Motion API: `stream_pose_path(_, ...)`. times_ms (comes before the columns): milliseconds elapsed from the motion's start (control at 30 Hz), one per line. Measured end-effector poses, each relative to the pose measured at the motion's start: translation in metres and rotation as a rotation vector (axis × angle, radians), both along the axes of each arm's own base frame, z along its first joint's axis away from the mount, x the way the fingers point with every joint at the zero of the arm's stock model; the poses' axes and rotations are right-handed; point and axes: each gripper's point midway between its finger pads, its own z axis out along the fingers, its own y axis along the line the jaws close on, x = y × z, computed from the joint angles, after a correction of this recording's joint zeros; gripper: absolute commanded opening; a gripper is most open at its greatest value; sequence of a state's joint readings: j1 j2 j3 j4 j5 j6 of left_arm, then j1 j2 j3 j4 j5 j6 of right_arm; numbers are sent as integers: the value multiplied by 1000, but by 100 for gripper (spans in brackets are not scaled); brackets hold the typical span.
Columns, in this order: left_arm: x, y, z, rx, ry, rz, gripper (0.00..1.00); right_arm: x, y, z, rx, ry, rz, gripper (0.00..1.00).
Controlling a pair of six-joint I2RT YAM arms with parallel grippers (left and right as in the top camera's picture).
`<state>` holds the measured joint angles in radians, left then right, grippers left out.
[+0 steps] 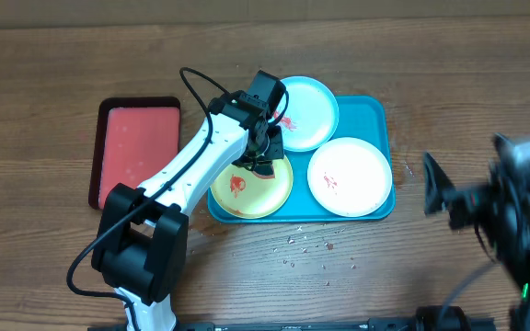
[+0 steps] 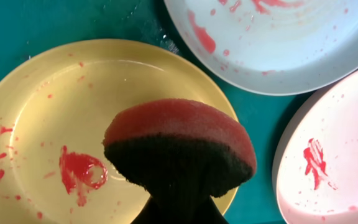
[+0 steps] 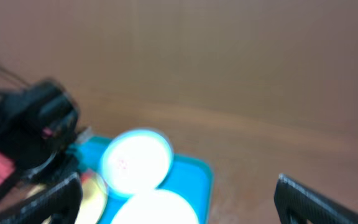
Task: Clean dirty plates on tray and stack at the side
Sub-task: 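Reach the right gripper to the yellow plate rim and grasp it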
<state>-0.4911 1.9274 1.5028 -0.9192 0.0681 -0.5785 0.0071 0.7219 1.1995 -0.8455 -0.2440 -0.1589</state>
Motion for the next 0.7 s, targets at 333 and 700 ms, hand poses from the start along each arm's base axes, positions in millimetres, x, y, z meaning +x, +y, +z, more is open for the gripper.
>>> stream_pose_path(333,-5,8,-2,37,19,28,4,98,76,-83,287,508,387,50)
stream_pose_path(700,-3,19,-3,89,8,76,4,128,134,-220,145,884,149,54)
